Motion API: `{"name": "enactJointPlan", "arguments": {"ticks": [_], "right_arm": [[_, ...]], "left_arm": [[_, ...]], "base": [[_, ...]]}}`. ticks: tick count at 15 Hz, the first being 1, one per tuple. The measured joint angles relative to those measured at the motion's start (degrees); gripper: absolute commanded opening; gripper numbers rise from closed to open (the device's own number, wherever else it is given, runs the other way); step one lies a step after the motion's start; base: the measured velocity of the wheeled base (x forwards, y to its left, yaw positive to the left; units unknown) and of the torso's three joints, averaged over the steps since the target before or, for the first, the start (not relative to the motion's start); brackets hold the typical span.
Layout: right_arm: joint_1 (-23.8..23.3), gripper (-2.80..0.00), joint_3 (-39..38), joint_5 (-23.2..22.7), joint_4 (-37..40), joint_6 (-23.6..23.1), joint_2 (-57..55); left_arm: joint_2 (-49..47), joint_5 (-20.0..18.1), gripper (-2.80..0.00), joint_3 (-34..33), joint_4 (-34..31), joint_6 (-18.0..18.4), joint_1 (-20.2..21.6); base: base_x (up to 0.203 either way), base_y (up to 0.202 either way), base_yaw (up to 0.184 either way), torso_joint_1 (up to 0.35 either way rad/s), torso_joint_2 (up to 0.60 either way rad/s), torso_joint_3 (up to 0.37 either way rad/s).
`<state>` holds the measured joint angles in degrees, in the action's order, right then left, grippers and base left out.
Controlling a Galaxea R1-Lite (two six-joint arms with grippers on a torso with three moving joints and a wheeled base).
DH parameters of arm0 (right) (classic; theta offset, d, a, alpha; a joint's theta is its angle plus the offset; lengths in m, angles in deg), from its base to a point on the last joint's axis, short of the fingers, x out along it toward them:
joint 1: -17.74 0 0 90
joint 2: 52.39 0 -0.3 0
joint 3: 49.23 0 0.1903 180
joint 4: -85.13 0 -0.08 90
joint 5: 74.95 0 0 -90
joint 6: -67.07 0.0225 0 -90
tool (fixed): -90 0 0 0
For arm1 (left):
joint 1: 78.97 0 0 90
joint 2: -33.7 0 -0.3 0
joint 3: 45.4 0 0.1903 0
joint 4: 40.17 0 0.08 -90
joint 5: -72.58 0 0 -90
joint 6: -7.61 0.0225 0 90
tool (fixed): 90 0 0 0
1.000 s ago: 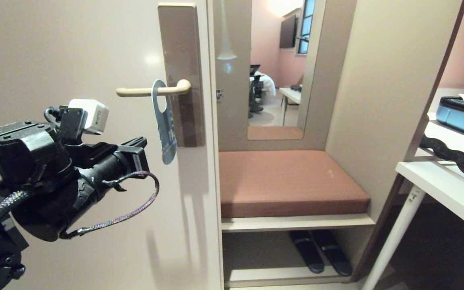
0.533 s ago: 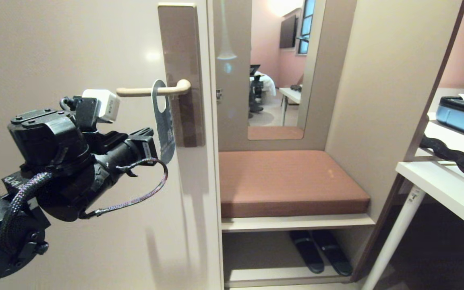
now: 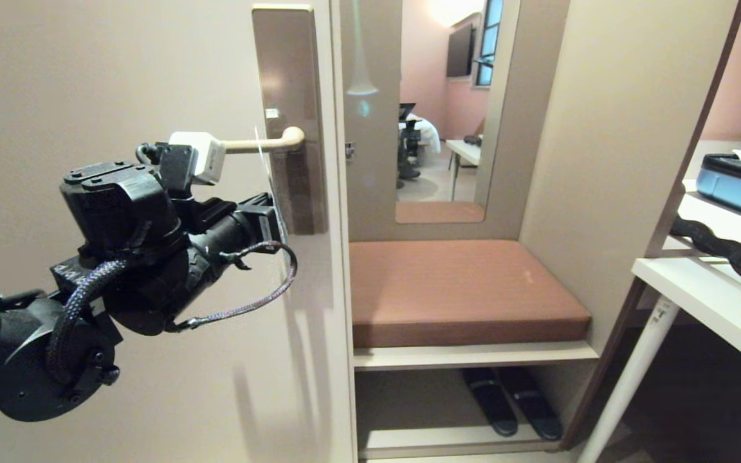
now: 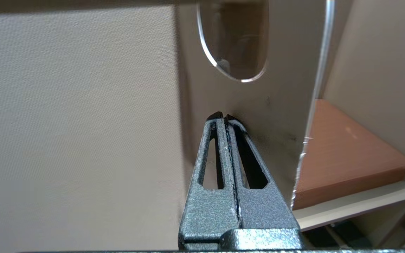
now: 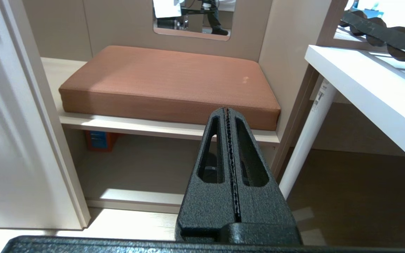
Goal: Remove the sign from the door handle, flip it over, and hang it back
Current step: Hang the sign back with the other side facing out
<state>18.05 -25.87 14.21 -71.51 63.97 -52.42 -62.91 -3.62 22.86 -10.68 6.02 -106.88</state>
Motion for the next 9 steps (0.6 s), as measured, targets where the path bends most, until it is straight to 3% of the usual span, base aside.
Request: {"name": "enactJointPlan", "arguments": {"ticks": [9], "right_arm": [[0.02,-2.80,0.00,-0.01,0.00,0.02,0.00]], "left_arm": [[-4.09,0.05,-2.80,4.59,1.14,-0.08,-1.74]], "base": [[0.000,0.000,0.000,0.000,0.00,0.000]]}}
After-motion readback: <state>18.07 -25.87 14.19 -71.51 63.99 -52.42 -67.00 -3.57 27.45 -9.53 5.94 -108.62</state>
